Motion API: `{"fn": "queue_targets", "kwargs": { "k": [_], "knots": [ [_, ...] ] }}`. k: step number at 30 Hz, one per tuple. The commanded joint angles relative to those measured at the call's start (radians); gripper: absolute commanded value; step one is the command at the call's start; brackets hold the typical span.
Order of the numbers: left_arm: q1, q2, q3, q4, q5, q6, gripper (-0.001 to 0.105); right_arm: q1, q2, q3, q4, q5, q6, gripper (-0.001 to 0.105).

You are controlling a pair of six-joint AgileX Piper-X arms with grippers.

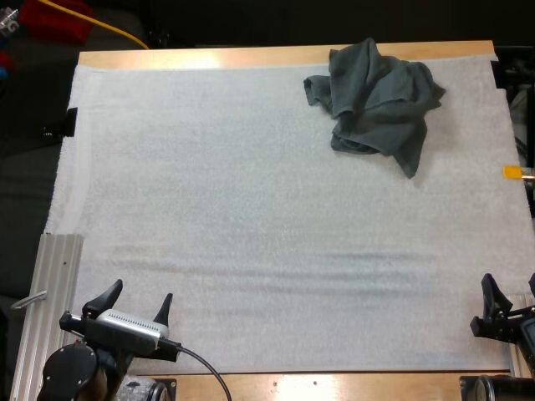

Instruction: Pick towel from pile, fold and stack

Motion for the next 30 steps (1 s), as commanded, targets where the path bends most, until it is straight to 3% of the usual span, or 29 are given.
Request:
{"fn": "queue_targets", "kwargs": {
  "k": [1, 13, 22, 30],
  "knots": [
    [0.001, -0.139, -0.002, -0.017, -0.01, 0.0, 0.069, -0.002, -0.037, -0.002, -0.01, 0.0, -0.003, 0.067],
    [0.001, -0.137, -0.002, -0.02, 0.001, 0.0, 0.069, -0.002, -0.037, -0.002, -0.017, -0.004, -0.003, 0.067],
    [0.001, -0.032, -0.031, -0.033, 0.118, 0.0, 0.069, -0.002, 0.034, -0.066, -0.027, -0.043, -0.003, 0.067],
    [0.001, 0.166, -0.119, -0.079, 0.25, 0.0, 0.069, -0.002, 0.192, -0.157, -0.03, -0.206, -0.006, 0.067]
  ]
}}
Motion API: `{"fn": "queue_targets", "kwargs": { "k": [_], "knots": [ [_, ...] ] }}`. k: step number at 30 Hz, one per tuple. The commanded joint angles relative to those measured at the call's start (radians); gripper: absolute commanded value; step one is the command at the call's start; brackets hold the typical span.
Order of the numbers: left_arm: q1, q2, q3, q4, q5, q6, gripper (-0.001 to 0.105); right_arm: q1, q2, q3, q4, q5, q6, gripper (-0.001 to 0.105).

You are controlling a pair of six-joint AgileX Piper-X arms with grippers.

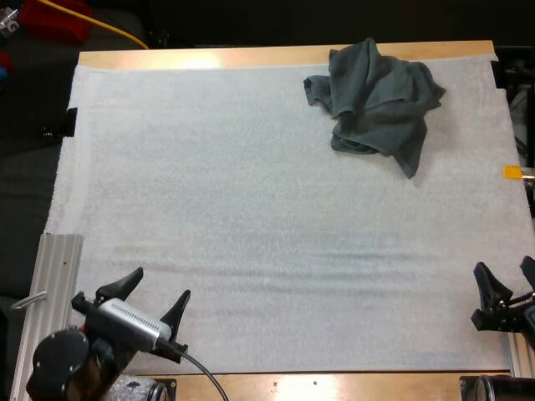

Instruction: Pick towel from pile, fold and stack

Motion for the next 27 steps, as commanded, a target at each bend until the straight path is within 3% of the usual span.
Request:
{"fn": "queue_targets", "kwargs": {
  "k": [1, 12, 21, 27],
  "knots": [
    [0.001, 0.026, -0.022, -0.03, 0.037, 0.0, 0.069, -0.002, 0.025, -0.02, -0.008, -0.049, -0.007, 0.067],
    [-0.017, 0.178, -0.145, -0.067, 0.202, 0.0, 0.069, -0.002, 0.204, -0.116, -0.052, -0.286, -0.011, 0.067],
    [-0.02, 0.194, -0.159, -0.095, 0.197, -0.031, 0.069, -0.001, 0.314, -0.167, -0.143, -0.278, 0.006, 0.067],
    [-0.02, 0.194, -0.159, -0.121, 0.142, -0.034, 0.069, -0.001, 0.424, -0.203, -0.242, -0.279, 0.07, 0.067]
  ]
}}
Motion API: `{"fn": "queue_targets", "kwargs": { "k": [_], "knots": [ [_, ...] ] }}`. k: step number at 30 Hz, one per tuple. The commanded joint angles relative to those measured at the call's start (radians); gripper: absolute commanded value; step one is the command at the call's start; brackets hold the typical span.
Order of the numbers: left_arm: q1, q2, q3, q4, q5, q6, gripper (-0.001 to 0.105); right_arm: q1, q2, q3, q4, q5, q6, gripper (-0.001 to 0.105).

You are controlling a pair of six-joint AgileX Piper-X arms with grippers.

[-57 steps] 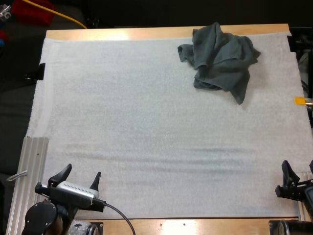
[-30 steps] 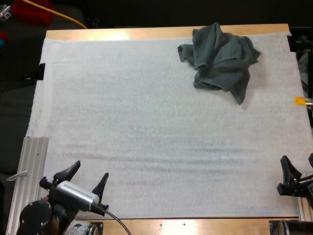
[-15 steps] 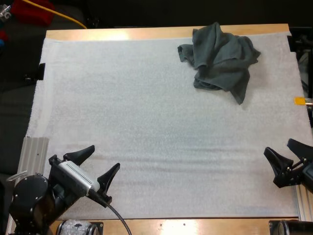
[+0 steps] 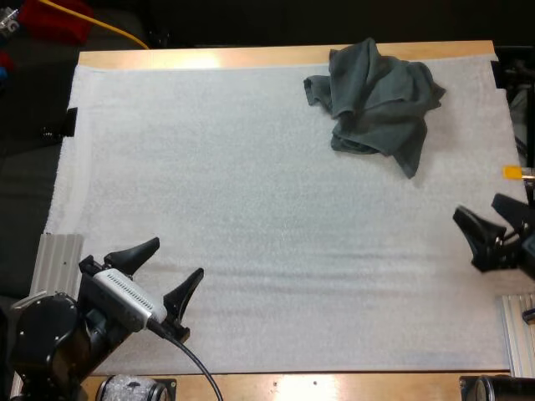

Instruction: Pick towel from pile, fold and stack

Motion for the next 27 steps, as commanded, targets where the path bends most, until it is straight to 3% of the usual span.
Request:
{"fn": "queue_targets", "kwargs": {
  "k": [1, 7, 16, 21, 27],
  "knots": [
    [-0.006, 0.004, -0.006, -0.023, -0.012, -0.011, 0.069, -0.001, 0.025, -0.017, -0.036, -0.008, 0.014, 0.067],
    [-0.006, 0.004, -0.006, -0.026, -0.012, -0.011, 0.069, 0.043, 0.16, -0.063, -0.119, 0.029, 0.055, 0.067],
    [-0.006, 0.004, -0.006, -0.026, -0.012, -0.014, 0.069, 0.29, 0.403, -0.157, -0.204, 0.25, 0.09, 0.067],
    [-0.006, 0.004, -0.006, -0.026, -0.012, -0.014, 0.069, 0.387, 0.548, -0.227, -0.225, 0.364, 0.162, 0.067],
    [-0.006, 0.004, -0.006, -0.026, -0.012, -0.017, 0.069, 0.42, 0.706, -0.314, -0.225, 0.413, 0.258, 0.067]
  ]
}}
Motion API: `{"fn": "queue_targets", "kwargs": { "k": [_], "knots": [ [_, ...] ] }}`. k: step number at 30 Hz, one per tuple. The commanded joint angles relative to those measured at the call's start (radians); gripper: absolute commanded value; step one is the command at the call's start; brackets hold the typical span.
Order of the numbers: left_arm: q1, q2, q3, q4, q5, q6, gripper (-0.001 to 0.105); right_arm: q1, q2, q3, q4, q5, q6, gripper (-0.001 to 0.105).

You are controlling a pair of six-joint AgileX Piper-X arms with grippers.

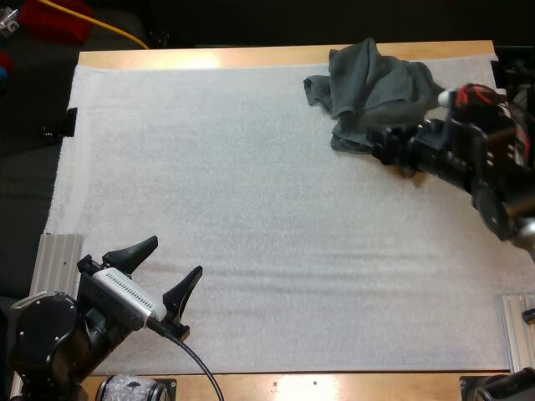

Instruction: Pick towel from pile, fold and stack

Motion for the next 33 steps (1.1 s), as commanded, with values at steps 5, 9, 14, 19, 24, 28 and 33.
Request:
{"fn": "queue_targets", "kwargs": {
  "k": [5, 9, 14, 19, 24, 28, 33],
  "knots": [
    [-0.006, 0.004, -0.006, -0.012, -0.003, -0.016, 0.069, 0.002, 0.111, -0.07, -0.012, 0.09, 0.065, 0.067],
    [-0.006, 0.004, -0.006, -0.006, -0.003, -0.016, 0.069, 0.0, 0.168, -0.077, -0.012, 0.165, 0.112, 0.067],
    [-0.006, 0.004, -0.006, -0.003, -0.003, -0.016, 0.069, 0.0, 0.238, -0.077, -0.01, 0.215, 0.124, 0.067],
    [-0.006, 0.004, -0.006, 0.012, -0.002, -0.016, 0.069, -0.014, 0.31, -0.077, -0.01, 0.226, 0.211, 0.067],
    [-0.006, 0.004, -0.006, 0.016, 0.007, -0.016, 0.069, -0.061, 0.391, -0.078, -0.022, 0.211, 0.318, 0.067],
    [-0.006, 0.004, -0.006, 0.016, 0.014, -0.016, 0.069, -0.093, 0.443, -0.078, -0.056, 0.155, 0.371, 0.067],
    [-0.006, 0.004, -0.006, 0.016, 0.014, -0.021, 0.069, -0.106, 0.515, -0.078, -0.144, 0.11, 0.413, 0.067]
  ]
}}
